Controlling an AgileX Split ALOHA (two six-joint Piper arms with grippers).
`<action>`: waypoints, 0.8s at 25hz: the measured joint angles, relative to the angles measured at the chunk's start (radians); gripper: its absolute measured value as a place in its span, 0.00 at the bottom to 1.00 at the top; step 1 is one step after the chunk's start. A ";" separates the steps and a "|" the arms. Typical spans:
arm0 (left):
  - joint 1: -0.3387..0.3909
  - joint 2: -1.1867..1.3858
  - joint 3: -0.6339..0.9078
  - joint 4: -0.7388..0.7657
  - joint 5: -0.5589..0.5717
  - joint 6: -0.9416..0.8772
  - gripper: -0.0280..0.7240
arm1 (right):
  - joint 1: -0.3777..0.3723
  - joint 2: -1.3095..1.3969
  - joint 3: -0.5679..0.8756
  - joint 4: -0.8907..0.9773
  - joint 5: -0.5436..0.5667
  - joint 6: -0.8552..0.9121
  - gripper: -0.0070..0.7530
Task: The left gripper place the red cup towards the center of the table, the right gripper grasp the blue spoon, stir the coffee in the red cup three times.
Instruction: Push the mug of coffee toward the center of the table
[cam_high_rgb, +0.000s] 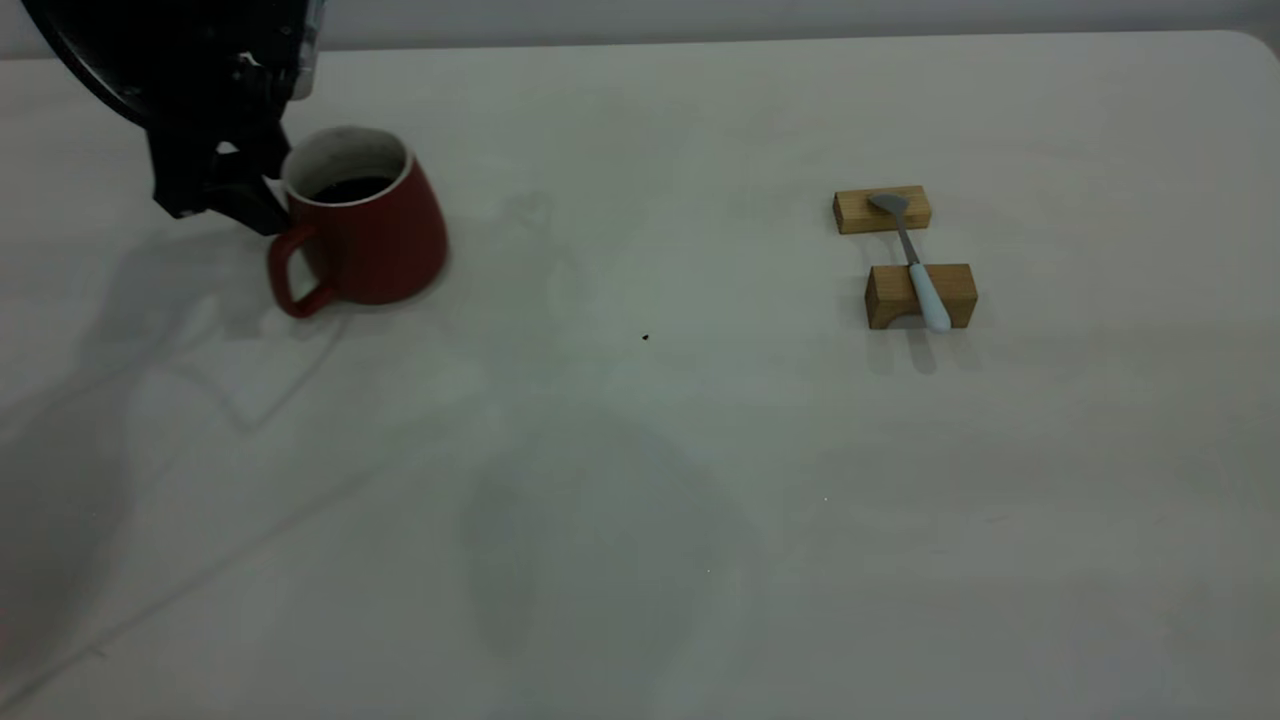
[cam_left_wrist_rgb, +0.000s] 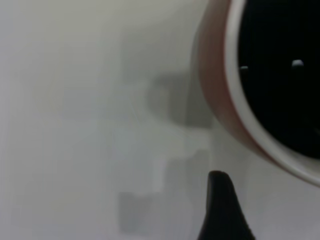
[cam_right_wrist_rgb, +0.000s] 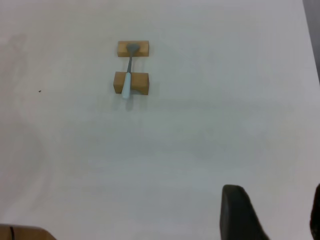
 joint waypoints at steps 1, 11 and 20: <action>0.000 0.001 0.000 -0.024 0.004 0.021 0.77 | 0.000 0.000 0.000 0.000 0.000 0.000 0.52; -0.084 0.002 0.000 -0.081 0.015 0.057 0.77 | 0.000 0.000 0.000 0.000 0.000 0.000 0.52; -0.221 0.011 -0.001 -0.184 -0.023 0.056 0.77 | 0.000 0.000 0.000 0.000 0.000 0.000 0.52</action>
